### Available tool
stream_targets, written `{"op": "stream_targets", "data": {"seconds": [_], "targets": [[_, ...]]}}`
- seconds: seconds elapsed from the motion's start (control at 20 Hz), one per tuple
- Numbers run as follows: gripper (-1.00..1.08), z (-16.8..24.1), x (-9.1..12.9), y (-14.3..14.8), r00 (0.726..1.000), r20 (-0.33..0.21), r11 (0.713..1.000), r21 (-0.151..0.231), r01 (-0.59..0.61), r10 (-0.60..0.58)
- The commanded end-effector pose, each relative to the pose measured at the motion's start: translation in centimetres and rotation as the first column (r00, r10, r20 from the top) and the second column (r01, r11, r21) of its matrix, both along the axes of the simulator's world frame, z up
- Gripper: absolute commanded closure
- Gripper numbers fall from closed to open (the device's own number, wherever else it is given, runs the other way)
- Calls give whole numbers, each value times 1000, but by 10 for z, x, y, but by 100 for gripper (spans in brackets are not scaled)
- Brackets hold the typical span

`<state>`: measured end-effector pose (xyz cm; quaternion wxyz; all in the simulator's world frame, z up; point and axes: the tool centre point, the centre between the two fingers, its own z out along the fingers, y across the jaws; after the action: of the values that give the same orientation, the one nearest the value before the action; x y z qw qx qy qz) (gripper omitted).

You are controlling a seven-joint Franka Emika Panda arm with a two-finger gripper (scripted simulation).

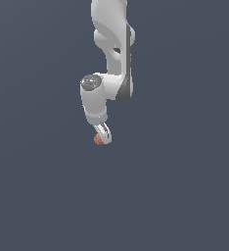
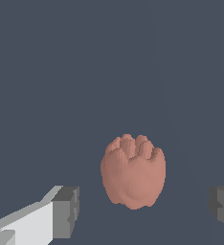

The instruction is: Pick up the object and move it to a goal position.

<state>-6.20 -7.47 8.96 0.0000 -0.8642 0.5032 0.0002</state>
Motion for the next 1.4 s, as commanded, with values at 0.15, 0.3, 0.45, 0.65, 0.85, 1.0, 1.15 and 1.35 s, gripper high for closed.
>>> {"op": "stream_targets", "data": {"seconds": [0.15,0.3,0.45,0.65,0.85,1.0,1.15,1.35], "targets": [[-92,-3,0,0,1000,0,1000,0,0,0],[-92,-12,-1,0,1000,0,1000,0,2,-2],[-92,-26,-1,0,1000,0,1000,0,3,-3],[-92,-43,-1,0,1000,0,1000,0,5,-5],[-92,-50,-1,0,1000,0,1000,0,5,-5],[108,-51,-1,0,1000,0,1000,0,5,-5],[108,-51,-1,0,1000,0,1000,0,5,-5],[108,-51,-1,0,1000,0,1000,0,5,-5]]}}
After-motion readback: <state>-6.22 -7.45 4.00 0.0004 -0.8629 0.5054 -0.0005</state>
